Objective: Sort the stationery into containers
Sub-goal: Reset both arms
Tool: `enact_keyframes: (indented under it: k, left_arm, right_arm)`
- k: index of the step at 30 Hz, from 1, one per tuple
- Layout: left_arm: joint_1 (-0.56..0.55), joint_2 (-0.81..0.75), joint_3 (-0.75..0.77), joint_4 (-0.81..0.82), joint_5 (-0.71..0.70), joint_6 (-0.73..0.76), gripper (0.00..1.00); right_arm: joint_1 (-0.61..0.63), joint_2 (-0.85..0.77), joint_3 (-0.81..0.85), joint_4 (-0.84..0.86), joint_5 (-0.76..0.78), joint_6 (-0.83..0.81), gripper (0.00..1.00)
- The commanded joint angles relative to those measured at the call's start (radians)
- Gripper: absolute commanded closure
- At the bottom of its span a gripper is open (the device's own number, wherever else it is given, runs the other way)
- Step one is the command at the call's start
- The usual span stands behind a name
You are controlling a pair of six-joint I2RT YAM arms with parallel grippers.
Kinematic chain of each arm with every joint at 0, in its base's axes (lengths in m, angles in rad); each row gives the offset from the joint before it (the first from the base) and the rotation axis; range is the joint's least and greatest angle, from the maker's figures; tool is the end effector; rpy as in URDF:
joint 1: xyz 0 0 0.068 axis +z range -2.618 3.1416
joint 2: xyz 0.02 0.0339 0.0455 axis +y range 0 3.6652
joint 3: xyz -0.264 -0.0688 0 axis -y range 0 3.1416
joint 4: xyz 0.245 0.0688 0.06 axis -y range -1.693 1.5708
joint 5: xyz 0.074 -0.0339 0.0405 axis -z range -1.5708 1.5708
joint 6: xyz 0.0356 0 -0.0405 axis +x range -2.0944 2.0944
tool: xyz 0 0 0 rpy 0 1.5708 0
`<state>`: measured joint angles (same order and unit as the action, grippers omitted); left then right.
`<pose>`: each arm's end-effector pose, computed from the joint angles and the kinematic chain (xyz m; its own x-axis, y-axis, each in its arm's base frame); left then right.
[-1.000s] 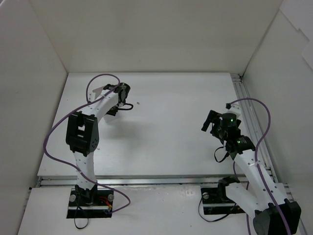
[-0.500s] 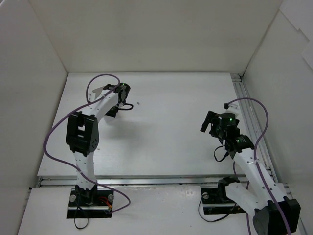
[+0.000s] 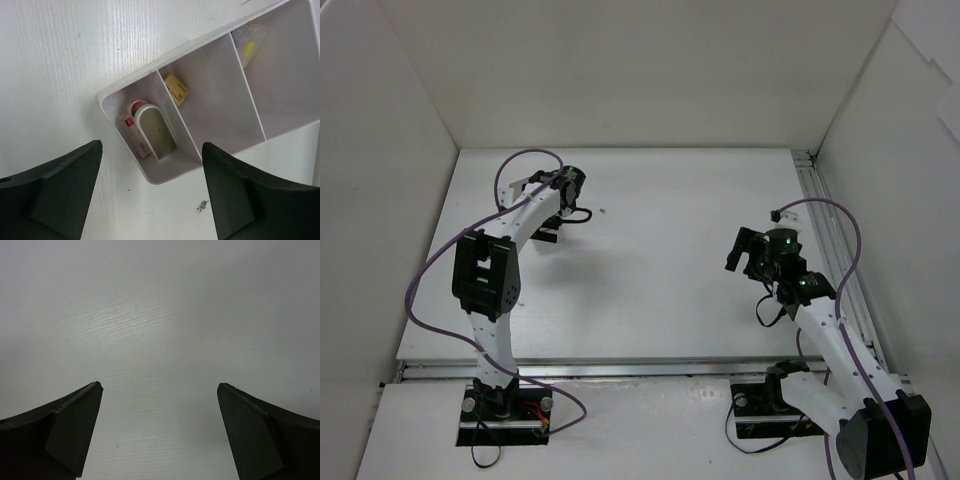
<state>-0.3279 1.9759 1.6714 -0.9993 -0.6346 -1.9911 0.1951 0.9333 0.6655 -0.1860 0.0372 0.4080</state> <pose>0.3882 -0.1098 0.2409 0.2710 -0.8688 -0.4144 -0.8791 -0.0480 -0.4742 0.2097 0.0401 0.2706 -0.4586 0.3135 -0.8315 0.0229 0.9395 0.3417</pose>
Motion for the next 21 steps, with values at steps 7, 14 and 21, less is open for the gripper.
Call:
enact_keyframes:
  k: [7,14,21]
  left_arm:
    - [0.004,-0.124,-0.032,0.102,-0.028,-0.223,0.14]
    - [-0.019,-0.274,-0.117,0.363,0.142,0.378,0.00]
    - [-0.057,-0.406,-0.145,0.455,0.410,1.148,0.00]
  right_arm:
    - [-0.006,0.044,0.048,0.065,-0.092,-0.035,0.02]
    - [-0.005,0.035,0.039,0.086,-0.103,-0.037,0.02]
    - [-0.006,-0.016,0.019,0.097,-0.091,-0.031,0.02]
